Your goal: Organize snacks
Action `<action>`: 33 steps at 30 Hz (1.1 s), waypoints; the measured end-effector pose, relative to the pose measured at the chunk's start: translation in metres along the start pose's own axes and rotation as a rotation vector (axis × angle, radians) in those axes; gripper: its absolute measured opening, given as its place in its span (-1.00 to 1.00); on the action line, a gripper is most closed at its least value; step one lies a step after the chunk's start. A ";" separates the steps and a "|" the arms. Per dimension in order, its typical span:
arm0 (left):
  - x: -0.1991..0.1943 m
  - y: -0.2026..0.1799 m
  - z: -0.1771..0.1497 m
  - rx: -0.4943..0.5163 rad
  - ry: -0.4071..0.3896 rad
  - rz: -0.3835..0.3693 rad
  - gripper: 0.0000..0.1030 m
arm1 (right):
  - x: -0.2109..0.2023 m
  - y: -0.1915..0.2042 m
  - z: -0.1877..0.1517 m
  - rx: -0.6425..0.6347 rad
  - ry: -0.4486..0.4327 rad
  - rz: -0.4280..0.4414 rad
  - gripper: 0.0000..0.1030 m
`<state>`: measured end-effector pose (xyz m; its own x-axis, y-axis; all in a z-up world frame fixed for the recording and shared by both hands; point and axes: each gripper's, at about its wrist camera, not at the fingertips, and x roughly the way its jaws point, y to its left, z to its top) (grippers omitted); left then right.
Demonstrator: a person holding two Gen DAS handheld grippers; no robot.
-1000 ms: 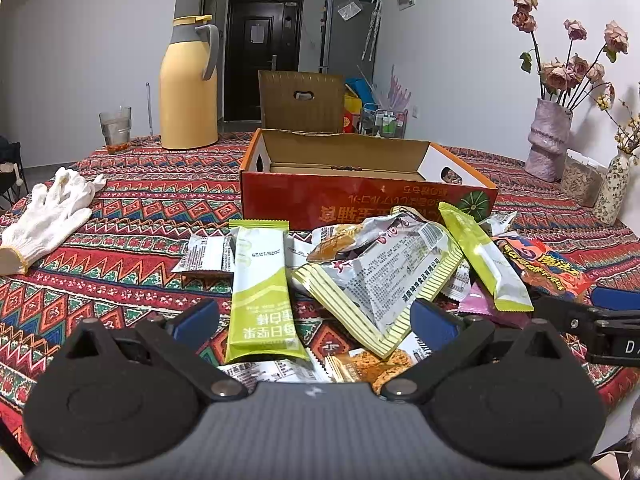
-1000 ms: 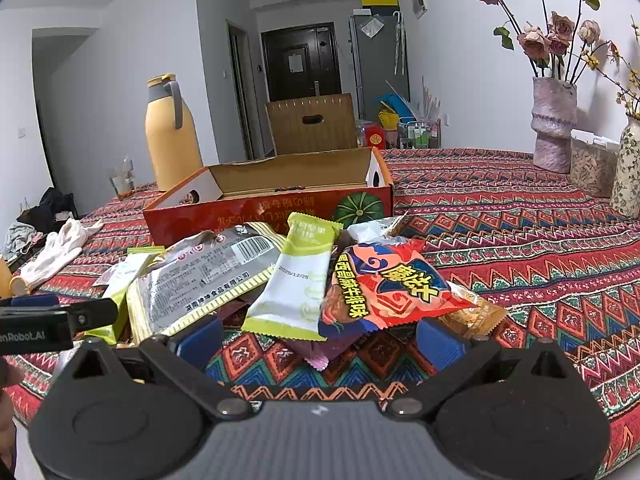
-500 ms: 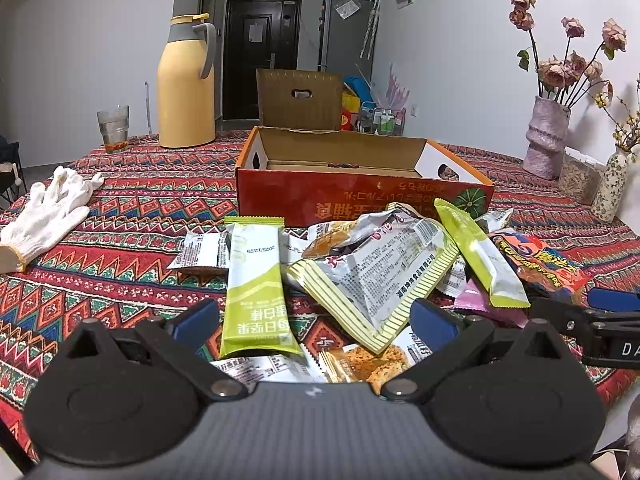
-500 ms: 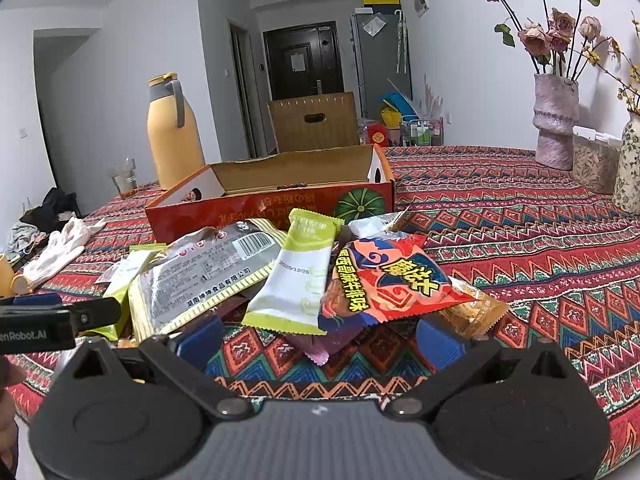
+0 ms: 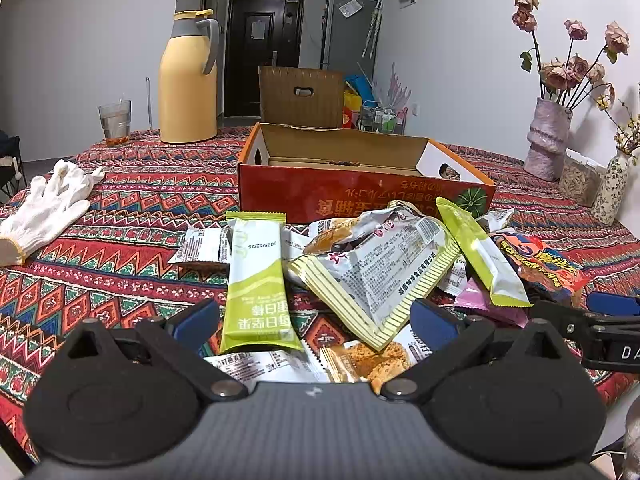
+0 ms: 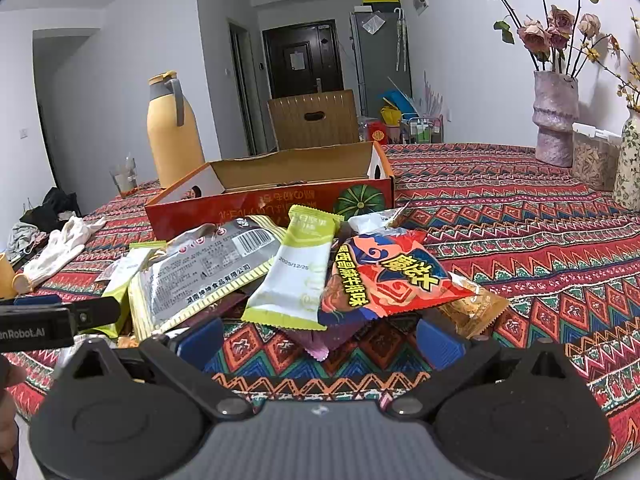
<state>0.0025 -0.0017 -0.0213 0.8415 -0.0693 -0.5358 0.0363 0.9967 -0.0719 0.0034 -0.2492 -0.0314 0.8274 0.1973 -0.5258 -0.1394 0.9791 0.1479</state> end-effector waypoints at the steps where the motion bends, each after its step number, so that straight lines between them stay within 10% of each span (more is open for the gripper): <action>1: 0.000 0.000 0.000 -0.001 0.000 0.000 1.00 | 0.000 0.000 0.000 0.001 0.000 0.000 1.00; 33: -0.005 0.002 0.001 -0.011 -0.012 -0.004 1.00 | -0.010 0.005 0.003 -0.020 -0.031 -0.001 0.97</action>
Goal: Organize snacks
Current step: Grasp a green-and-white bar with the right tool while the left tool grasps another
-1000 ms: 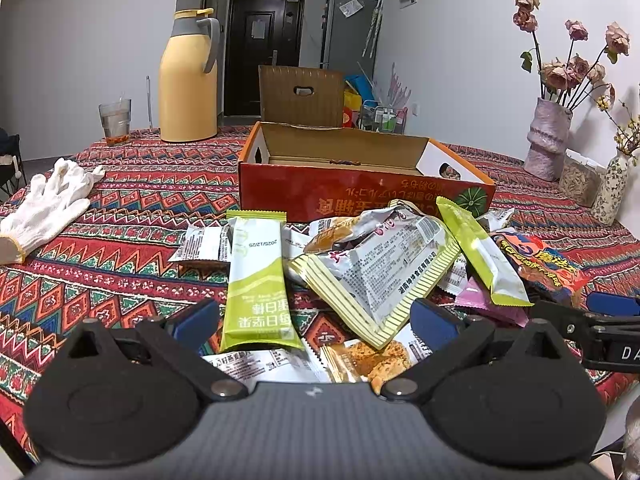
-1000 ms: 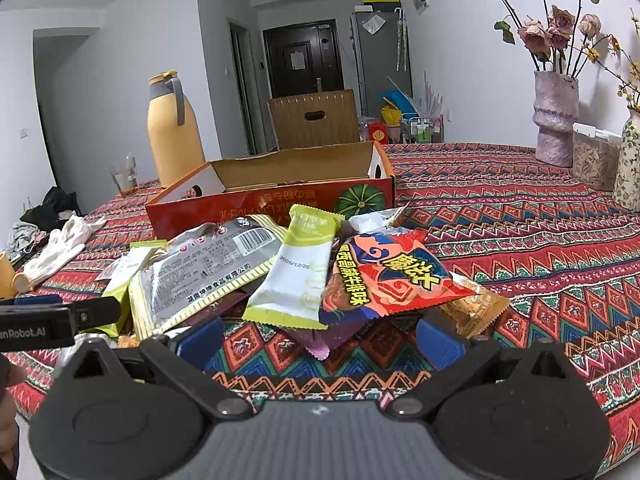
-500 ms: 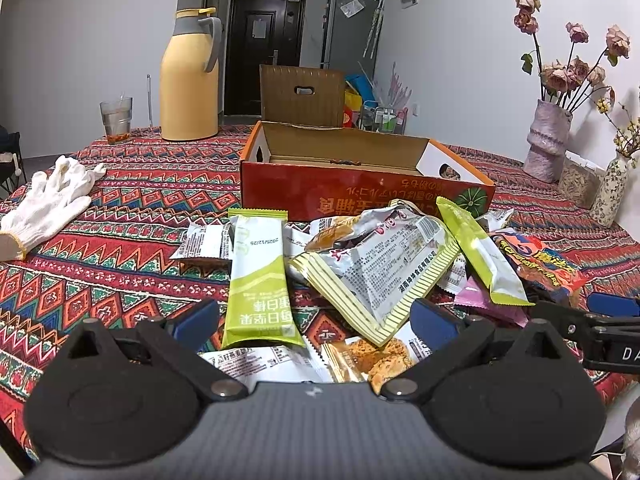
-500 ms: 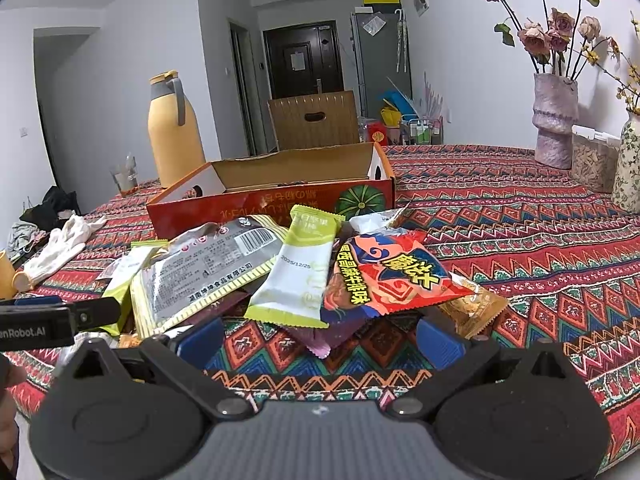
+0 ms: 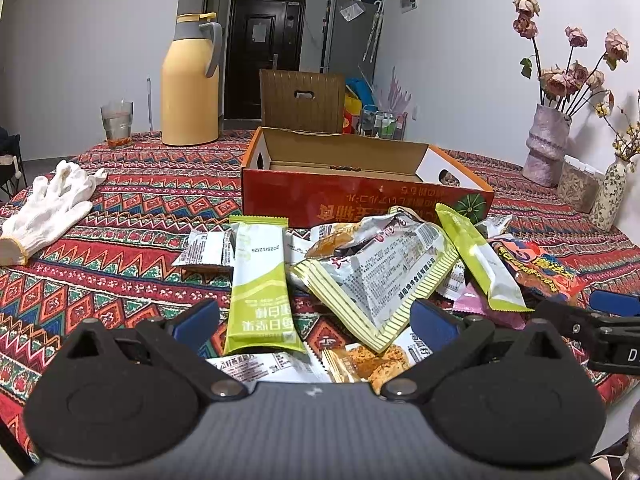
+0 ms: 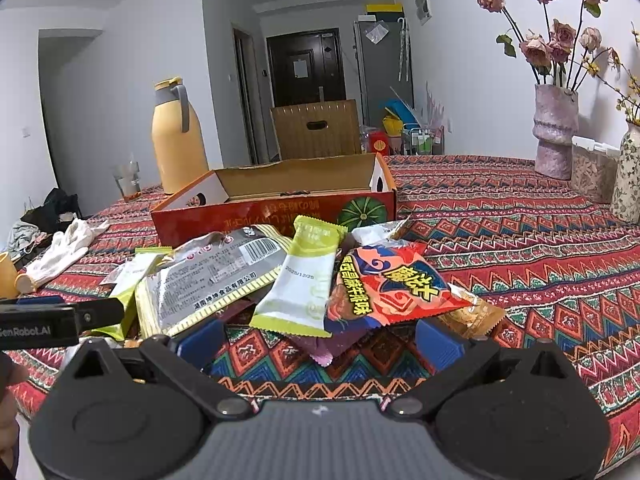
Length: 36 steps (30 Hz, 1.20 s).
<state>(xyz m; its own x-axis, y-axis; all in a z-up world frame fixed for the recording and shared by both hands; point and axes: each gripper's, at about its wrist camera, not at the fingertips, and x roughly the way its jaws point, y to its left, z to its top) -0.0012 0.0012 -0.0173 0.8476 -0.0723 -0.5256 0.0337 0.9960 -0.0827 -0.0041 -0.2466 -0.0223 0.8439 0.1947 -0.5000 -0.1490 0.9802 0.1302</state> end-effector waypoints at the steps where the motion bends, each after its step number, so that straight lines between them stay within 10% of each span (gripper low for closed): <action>1: 0.000 0.000 0.001 -0.001 0.000 0.000 1.00 | -0.001 0.000 0.001 -0.002 -0.004 0.000 0.97; 14: 0.007 0.010 0.011 -0.016 -0.007 0.011 1.00 | 0.016 0.012 0.031 -0.045 -0.037 0.033 0.56; 23: 0.019 0.020 0.013 -0.031 0.011 0.029 1.00 | 0.081 0.011 0.056 -0.018 0.131 0.081 0.00; 36: 0.034 0.034 0.015 -0.063 0.052 0.036 1.00 | 0.113 -0.006 0.049 0.081 0.207 0.039 -0.16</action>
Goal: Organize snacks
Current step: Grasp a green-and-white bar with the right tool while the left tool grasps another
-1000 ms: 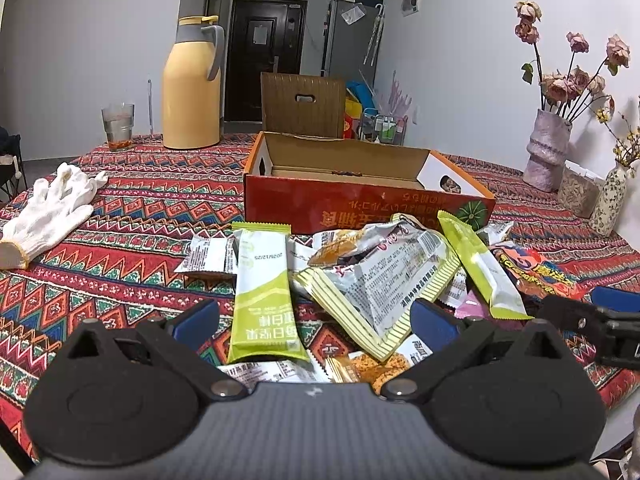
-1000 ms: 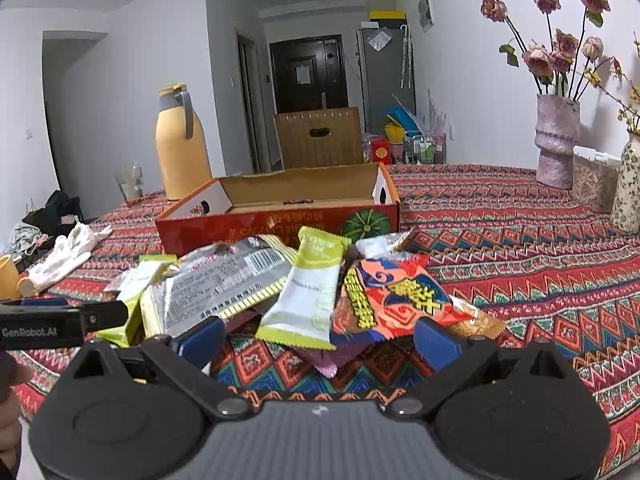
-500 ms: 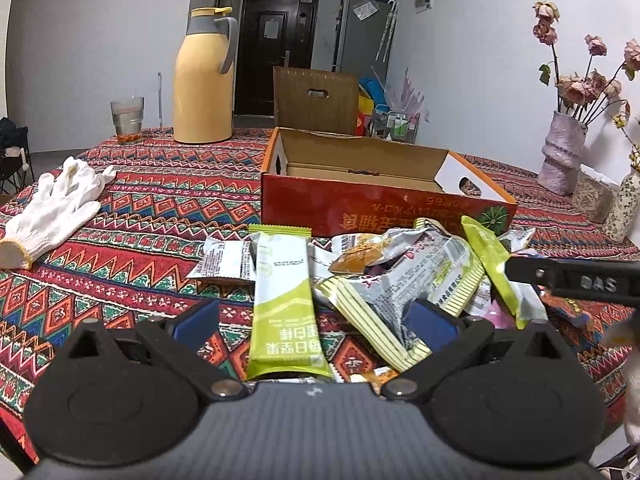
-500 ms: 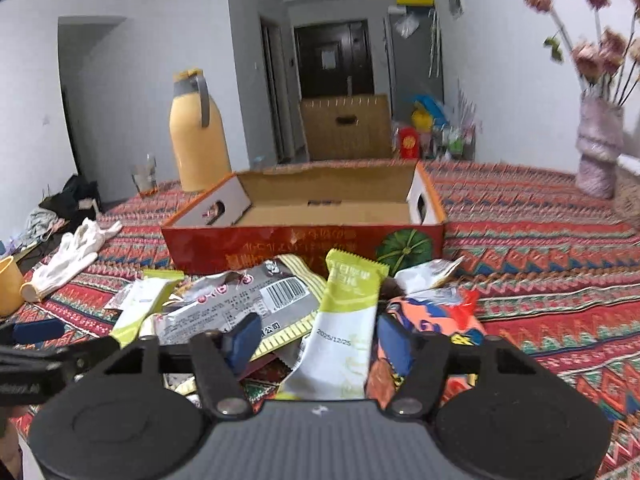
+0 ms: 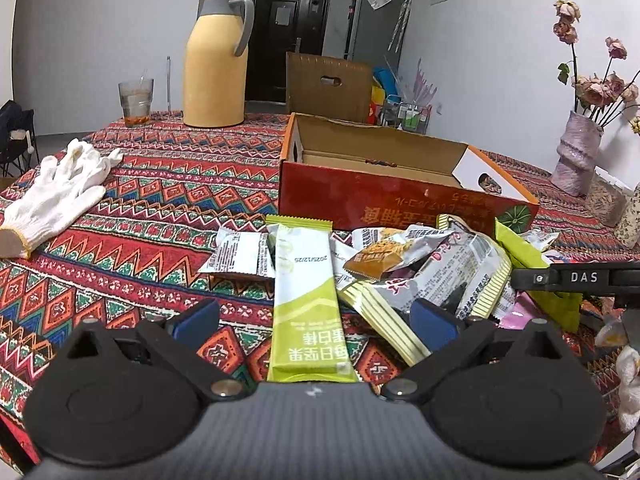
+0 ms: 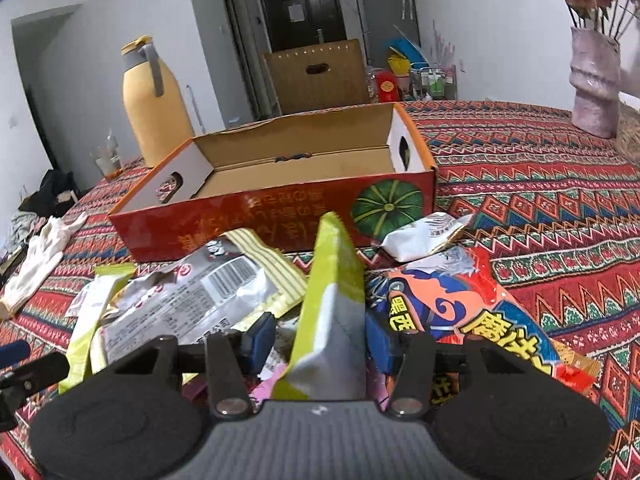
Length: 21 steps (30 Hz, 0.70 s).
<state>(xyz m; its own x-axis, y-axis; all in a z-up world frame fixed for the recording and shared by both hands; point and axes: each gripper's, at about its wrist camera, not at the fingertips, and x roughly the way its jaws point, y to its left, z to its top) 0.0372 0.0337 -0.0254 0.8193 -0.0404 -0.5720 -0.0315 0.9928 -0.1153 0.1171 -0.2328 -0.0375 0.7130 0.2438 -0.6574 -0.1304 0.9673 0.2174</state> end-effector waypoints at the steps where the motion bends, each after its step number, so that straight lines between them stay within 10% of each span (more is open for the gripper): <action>1: 0.001 0.001 0.000 -0.002 0.003 0.001 1.00 | 0.001 -0.002 0.001 0.002 0.005 0.000 -0.29; 5: 0.003 0.003 0.001 -0.008 0.010 0.005 1.00 | -0.004 -0.008 0.003 0.018 -0.020 0.008 -0.64; 12: 0.015 0.007 0.011 -0.012 0.039 0.038 1.00 | -0.031 -0.007 -0.006 0.018 -0.126 0.036 -0.65; 21: 0.045 0.016 0.023 -0.076 0.134 0.045 0.41 | -0.044 -0.002 -0.022 0.017 -0.176 0.046 -0.64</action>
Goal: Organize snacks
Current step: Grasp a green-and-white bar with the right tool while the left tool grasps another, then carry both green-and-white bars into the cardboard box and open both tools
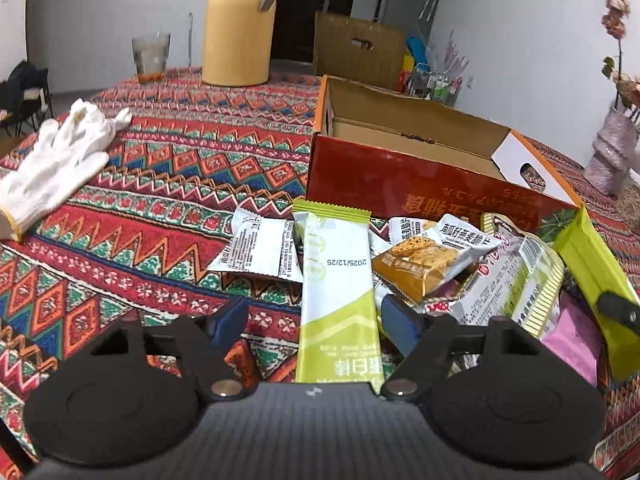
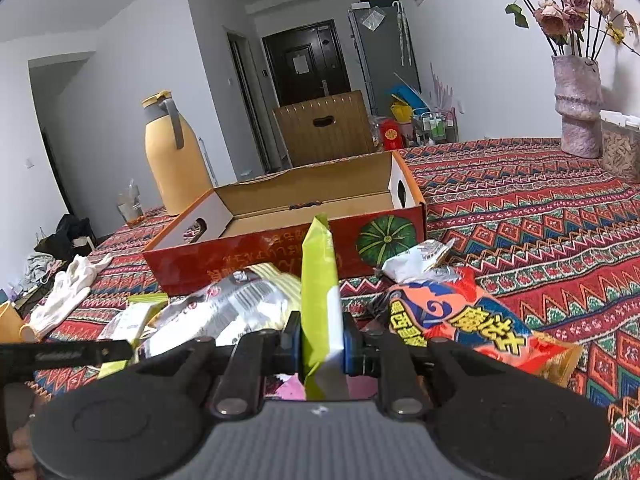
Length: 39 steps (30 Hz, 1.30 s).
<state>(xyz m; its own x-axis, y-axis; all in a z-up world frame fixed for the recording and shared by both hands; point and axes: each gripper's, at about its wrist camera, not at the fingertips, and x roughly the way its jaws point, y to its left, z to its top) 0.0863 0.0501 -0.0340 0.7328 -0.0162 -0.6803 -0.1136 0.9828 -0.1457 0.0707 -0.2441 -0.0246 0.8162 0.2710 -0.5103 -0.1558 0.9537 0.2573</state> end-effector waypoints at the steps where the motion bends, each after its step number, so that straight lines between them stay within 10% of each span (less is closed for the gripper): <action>1: 0.002 0.000 0.001 -0.005 0.006 -0.002 0.33 | -0.001 0.000 -0.001 0.002 0.001 0.001 -0.64; 7: 0.016 -0.006 0.002 0.011 0.068 -0.018 -0.22 | -0.004 -0.001 -0.008 0.010 0.007 0.003 -0.64; 39: -0.042 -0.042 0.051 0.104 -0.144 -0.037 -0.24 | -0.014 0.011 0.037 -0.022 -0.134 0.003 -0.64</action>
<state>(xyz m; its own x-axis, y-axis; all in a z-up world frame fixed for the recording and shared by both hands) 0.0949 0.0186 0.0376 0.8244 -0.0339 -0.5651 -0.0199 0.9959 -0.0888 0.0780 -0.2423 0.0153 0.8825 0.2556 -0.3948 -0.1693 0.9558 0.2402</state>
